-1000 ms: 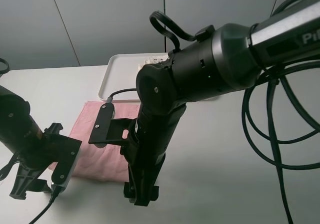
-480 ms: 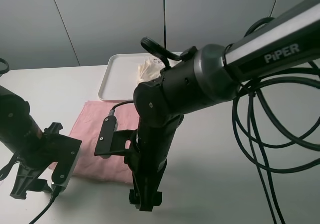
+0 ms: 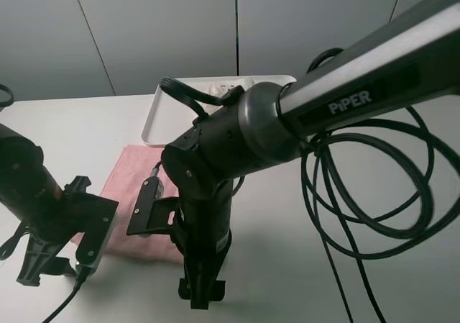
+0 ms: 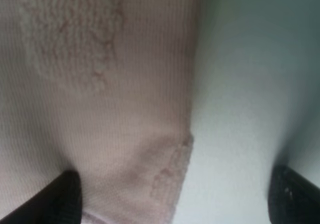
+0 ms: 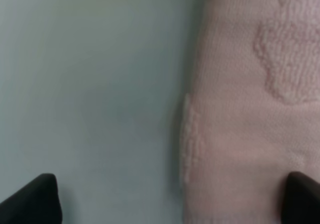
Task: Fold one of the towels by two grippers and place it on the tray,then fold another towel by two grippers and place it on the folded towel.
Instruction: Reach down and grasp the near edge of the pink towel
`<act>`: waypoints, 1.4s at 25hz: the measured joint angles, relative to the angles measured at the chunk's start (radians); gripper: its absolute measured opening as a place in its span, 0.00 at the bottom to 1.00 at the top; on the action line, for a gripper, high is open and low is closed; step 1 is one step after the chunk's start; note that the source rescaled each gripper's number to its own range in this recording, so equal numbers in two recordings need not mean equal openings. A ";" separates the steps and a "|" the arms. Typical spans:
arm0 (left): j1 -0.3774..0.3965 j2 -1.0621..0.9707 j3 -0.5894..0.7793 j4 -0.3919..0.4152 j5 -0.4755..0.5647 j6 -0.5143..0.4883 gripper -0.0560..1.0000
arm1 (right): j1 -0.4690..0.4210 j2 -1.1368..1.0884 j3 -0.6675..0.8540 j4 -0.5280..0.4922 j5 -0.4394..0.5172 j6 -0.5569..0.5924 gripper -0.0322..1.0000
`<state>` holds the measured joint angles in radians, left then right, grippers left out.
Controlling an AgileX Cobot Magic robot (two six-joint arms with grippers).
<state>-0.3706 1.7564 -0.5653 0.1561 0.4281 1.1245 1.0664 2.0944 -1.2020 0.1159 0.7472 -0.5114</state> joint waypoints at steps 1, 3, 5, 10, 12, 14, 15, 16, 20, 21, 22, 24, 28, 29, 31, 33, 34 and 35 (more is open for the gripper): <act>0.000 0.000 0.000 0.000 0.000 0.000 0.97 | 0.000 0.006 0.000 -0.004 0.006 0.012 0.95; 0.000 0.000 0.000 0.000 0.000 0.000 0.97 | 0.000 0.011 -0.002 -0.014 0.009 0.026 0.94; 0.000 0.000 0.000 0.000 0.000 0.000 0.97 | 0.000 0.013 -0.006 -0.022 0.009 0.038 0.92; 0.000 0.000 0.000 0.000 0.000 0.000 0.97 | 0.000 0.019 -0.010 -0.030 0.009 0.049 0.74; 0.000 0.000 0.000 0.000 0.000 0.000 0.97 | 0.000 0.021 -0.010 -0.030 0.009 0.049 0.68; 0.000 0.000 0.000 0.000 0.000 0.000 0.97 | 0.000 0.023 -0.012 -0.036 0.005 0.056 0.62; 0.000 0.000 0.000 0.000 0.000 0.000 0.97 | 0.000 0.027 -0.012 -0.041 0.005 0.063 0.59; 0.000 0.000 0.000 0.000 0.000 0.000 0.97 | 0.000 0.030 -0.014 -0.048 0.003 0.076 0.55; 0.000 0.000 0.000 0.000 0.000 0.000 0.97 | 0.000 0.040 -0.022 -0.098 -0.007 0.155 0.28; 0.000 0.000 0.000 0.000 0.000 0.000 0.97 | 0.000 0.040 -0.025 -0.116 -0.012 0.174 0.19; 0.000 0.000 0.000 0.000 0.000 0.000 0.97 | 0.000 0.040 -0.026 -0.132 -0.011 0.187 0.11; 0.000 0.000 0.000 0.000 0.000 0.000 0.97 | 0.000 0.040 -0.027 -0.140 -0.013 0.206 0.05; 0.000 0.000 0.000 0.000 -0.002 0.000 0.97 | 0.000 0.040 -0.027 -0.142 -0.013 0.215 0.05; 0.000 0.000 0.000 0.000 -0.002 0.000 0.97 | 0.000 0.040 -0.027 -0.142 -0.013 0.215 0.05; 0.000 0.000 0.000 0.000 -0.002 0.000 0.97 | 0.000 0.040 -0.027 -0.142 -0.013 0.215 0.05; 0.000 0.000 0.000 0.000 -0.002 -0.002 0.97 | 0.000 0.040 -0.027 -0.142 -0.013 0.217 0.05; 0.000 0.000 0.000 0.000 -0.004 -0.013 0.97 | 0.000 0.042 -0.027 -0.142 -0.013 0.217 0.05; 0.000 0.000 0.000 0.000 -0.006 -0.026 0.97 | 0.000 0.042 -0.027 -0.142 -0.013 0.217 0.05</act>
<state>-0.3706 1.7564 -0.5653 0.1561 0.4223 1.0982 1.0663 2.1365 -1.2291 -0.0263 0.7343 -0.2948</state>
